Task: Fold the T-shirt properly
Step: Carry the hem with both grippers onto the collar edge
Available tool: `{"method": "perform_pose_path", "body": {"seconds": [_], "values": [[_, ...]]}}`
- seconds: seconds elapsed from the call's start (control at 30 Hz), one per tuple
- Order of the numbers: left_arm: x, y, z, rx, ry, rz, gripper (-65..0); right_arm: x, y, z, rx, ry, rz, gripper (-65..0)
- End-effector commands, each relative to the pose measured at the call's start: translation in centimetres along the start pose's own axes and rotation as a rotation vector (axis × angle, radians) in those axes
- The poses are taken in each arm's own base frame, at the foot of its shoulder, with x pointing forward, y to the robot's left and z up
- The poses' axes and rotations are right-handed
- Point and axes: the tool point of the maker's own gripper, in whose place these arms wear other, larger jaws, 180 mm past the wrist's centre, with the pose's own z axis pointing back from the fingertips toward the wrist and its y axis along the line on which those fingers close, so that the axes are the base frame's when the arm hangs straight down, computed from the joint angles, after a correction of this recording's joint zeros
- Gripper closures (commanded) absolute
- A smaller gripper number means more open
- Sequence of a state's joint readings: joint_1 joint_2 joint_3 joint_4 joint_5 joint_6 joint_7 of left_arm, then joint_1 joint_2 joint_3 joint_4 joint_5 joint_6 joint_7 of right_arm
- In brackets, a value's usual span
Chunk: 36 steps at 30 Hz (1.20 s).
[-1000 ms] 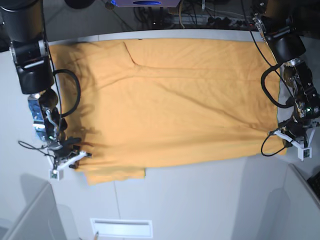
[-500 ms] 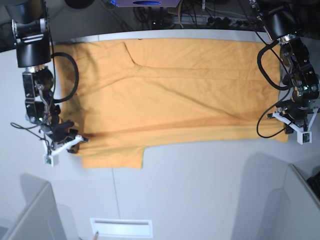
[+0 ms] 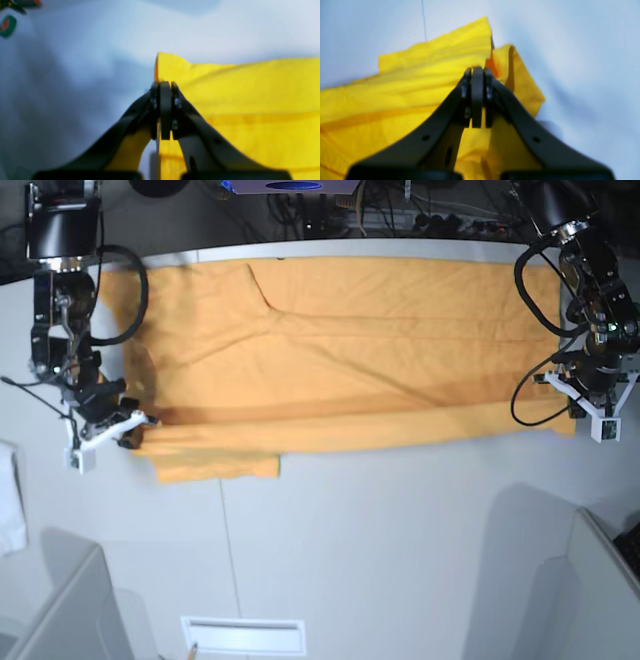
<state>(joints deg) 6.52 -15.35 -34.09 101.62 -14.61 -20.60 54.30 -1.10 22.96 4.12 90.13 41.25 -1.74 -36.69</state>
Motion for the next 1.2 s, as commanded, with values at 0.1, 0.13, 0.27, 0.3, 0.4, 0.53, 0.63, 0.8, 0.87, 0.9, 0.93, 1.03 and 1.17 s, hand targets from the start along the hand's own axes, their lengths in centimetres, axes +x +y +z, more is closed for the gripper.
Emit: {"method": "perform_pose_path", "body": {"seconds": [0.1,0.13,0.27,0.3,0.4,0.53,0.63,0.8,0.87,0.9,0.93,1.03,1.17], "values": [[2.6,0.6,1.1,0.025,-0.079,-0.026,0.0,1.9,0.0,1.5,0.005,-0.059,-0.015,0.0],[2.6,0.6,1.2,0.025,-0.082,-0.028,0.0,1.8,0.4,1.7,0.013,-0.056,-0.026,0.0],[2.0,0.4,1.8,0.027,-0.072,-0.050,0.0,1.6,0.6,2.9,0.014,-0.047,-0.033,0.0],[1.6,0.4,2.1,0.030,-0.065,-0.061,0.0,1.7,0.7,3.2,0.014,-0.048,-0.031,0.0],[0.9,0.2,2.8,0.028,-0.056,-0.082,0.0,0.8,1.0,3.8,0.019,-0.033,-0.018,0.0],[0.3,0.0,3.4,0.028,-0.049,-0.101,0.0,0.5,1.5,4.5,0.027,-0.036,-0.001,0.0],[-0.2,0.1,3.5,0.031,-0.034,-0.107,0.0,0.4,1.5,4.6,0.027,-0.033,0.000,0.0],[-2.2,0.1,3.8,0.027,0.014,-0.121,0.0,-1.5,1.1,4.9,0.017,0.006,-0.001,0.0],[-3.2,0.1,4.0,0.025,0.036,-0.128,0.0,-2.5,0.9,5.3,0.011,0.024,0.001,0.0],[-3.5,0.1,4.1,0.024,0.042,-0.129,0.0,-2.7,0.9,5.4,0.012,0.027,0.003,0.0],[-3.6,0.1,4.1,0.024,0.047,-0.130,0.0,-2.9,1.0,5.6,0.013,0.028,0.005,0.0],[-4.3,0.1,4.3,0.024,0.063,-0.136,0.0,-3.3,0.4,6.4,-0.004,0.029,0.002,0.0],[-4.7,0.2,4.3,0.024,0.075,-0.138,0.0,-2.5,-1.2,7.1,-0.044,0.002,-0.013,0.0]]}}
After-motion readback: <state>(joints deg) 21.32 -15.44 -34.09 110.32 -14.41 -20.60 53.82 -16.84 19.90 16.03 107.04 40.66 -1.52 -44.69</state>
